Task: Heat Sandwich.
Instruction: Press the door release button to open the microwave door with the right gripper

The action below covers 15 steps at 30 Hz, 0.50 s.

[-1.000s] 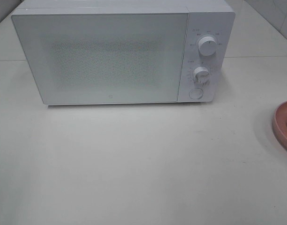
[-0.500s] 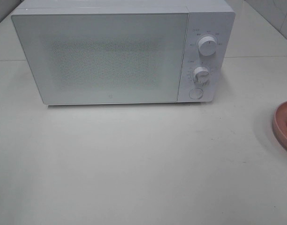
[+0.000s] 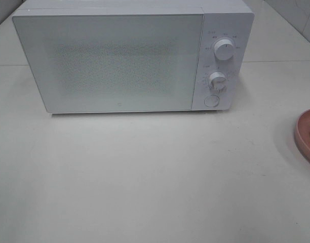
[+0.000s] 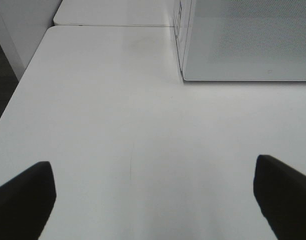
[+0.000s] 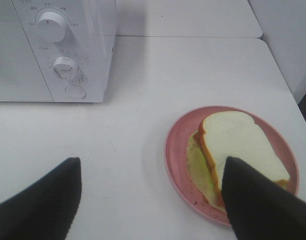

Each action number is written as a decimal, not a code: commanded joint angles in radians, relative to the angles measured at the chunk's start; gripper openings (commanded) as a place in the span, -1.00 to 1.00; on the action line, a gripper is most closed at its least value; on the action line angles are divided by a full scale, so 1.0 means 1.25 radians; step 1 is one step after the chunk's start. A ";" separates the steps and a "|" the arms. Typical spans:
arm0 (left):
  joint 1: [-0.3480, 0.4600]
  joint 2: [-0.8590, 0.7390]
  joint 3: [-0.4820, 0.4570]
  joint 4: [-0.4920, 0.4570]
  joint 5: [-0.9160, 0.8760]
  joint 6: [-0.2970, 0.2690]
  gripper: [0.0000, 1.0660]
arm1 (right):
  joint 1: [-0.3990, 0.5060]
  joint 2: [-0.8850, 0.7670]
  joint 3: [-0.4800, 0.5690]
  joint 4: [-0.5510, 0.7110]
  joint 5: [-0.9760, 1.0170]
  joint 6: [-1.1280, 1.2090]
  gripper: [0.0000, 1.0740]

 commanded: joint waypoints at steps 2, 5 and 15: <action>0.001 -0.023 0.002 -0.006 -0.006 0.002 0.90 | 0.002 0.041 -0.006 0.000 -0.055 -0.003 0.42; 0.001 -0.023 0.002 -0.006 -0.006 0.002 0.90 | 0.002 0.098 -0.006 0.000 -0.108 -0.003 0.42; 0.001 -0.023 0.002 -0.006 -0.006 0.002 0.90 | 0.002 0.238 -0.006 -0.001 -0.272 -0.003 0.42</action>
